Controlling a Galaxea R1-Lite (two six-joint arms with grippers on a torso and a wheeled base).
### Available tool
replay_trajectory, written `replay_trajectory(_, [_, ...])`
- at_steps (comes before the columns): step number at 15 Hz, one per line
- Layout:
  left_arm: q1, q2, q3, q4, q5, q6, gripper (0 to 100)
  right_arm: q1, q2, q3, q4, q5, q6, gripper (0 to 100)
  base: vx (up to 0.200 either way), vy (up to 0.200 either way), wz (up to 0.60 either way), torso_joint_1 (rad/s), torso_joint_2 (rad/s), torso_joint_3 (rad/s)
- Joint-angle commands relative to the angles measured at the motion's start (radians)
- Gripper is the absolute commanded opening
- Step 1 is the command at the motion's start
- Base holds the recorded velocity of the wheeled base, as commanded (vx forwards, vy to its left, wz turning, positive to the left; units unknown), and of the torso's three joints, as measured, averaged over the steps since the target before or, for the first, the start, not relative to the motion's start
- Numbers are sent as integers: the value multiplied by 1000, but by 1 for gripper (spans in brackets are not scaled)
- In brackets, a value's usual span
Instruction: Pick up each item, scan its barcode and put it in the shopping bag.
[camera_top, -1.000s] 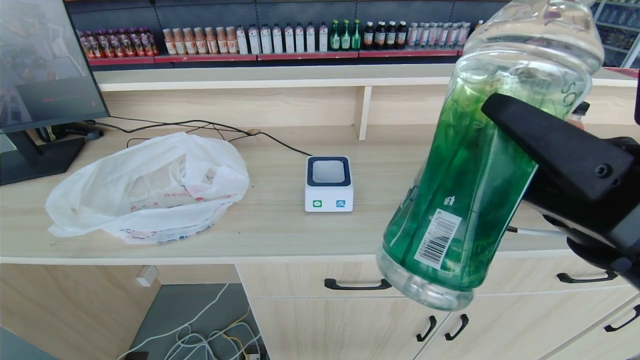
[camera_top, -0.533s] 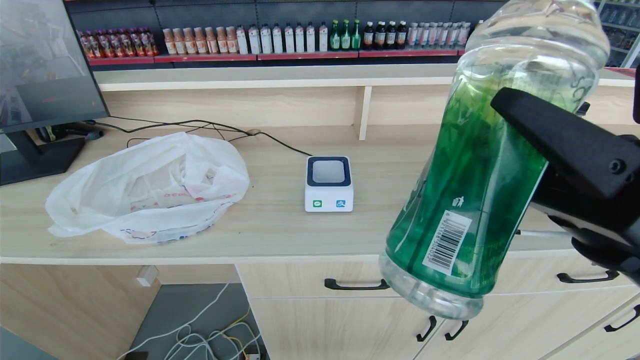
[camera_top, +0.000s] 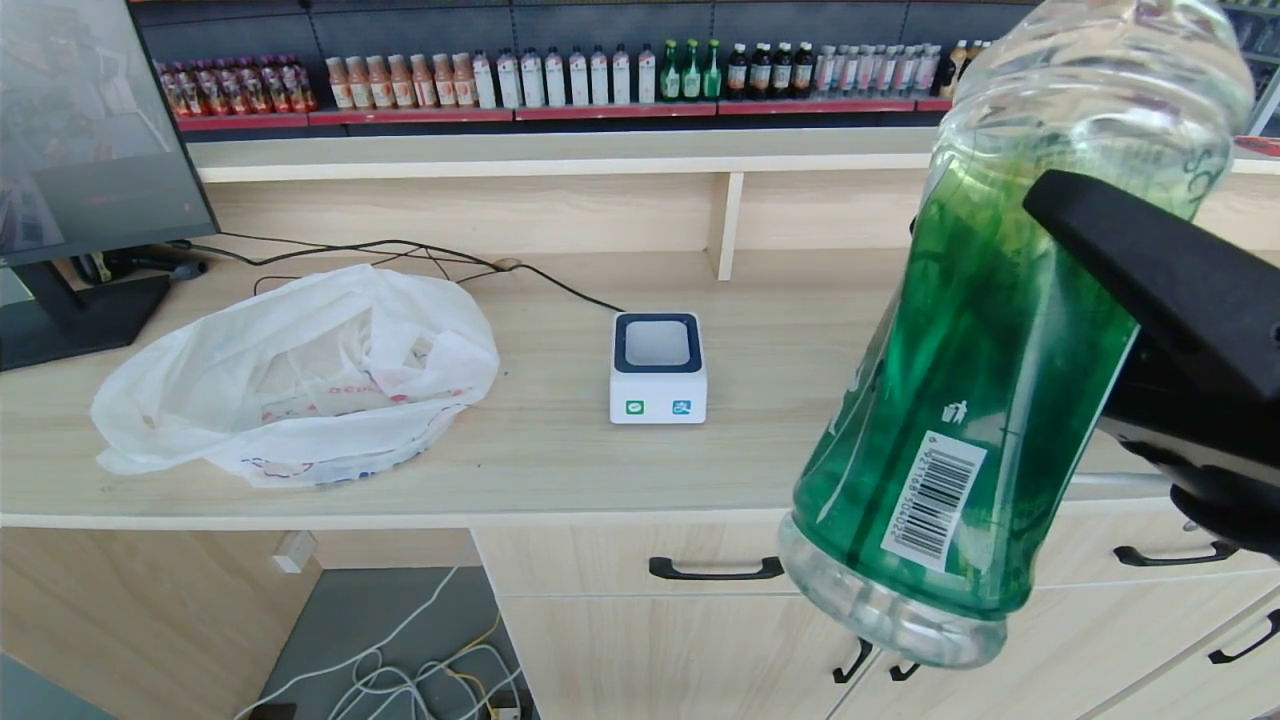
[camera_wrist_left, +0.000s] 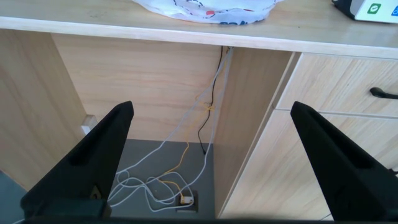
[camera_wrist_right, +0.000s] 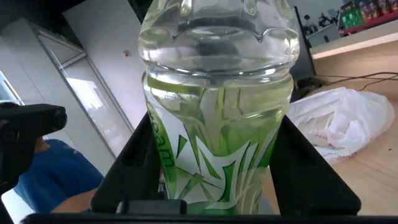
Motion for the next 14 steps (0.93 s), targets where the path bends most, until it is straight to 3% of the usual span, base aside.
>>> replay_trajectory(1, [0,0,0,0,0,1,100,0,-4,1,-1,0,-1,0,0,0,0,0,0,0])
replay_trajectory(4, [0,0,0,0,0,-1,100,0,7,10,-1,-1,-49,0,0,0,0,0,0,0])
replay_trajectory(9, [0,0,0,0,0,-1,100,-76,-16,80,-1,-7,-172,0,0,0,0,0,0,0])
replay_trajectory(14, [0,0,0,0,0,1,100,-177,1,73,54,-73,-389,0,0,0,0,0,0,0])
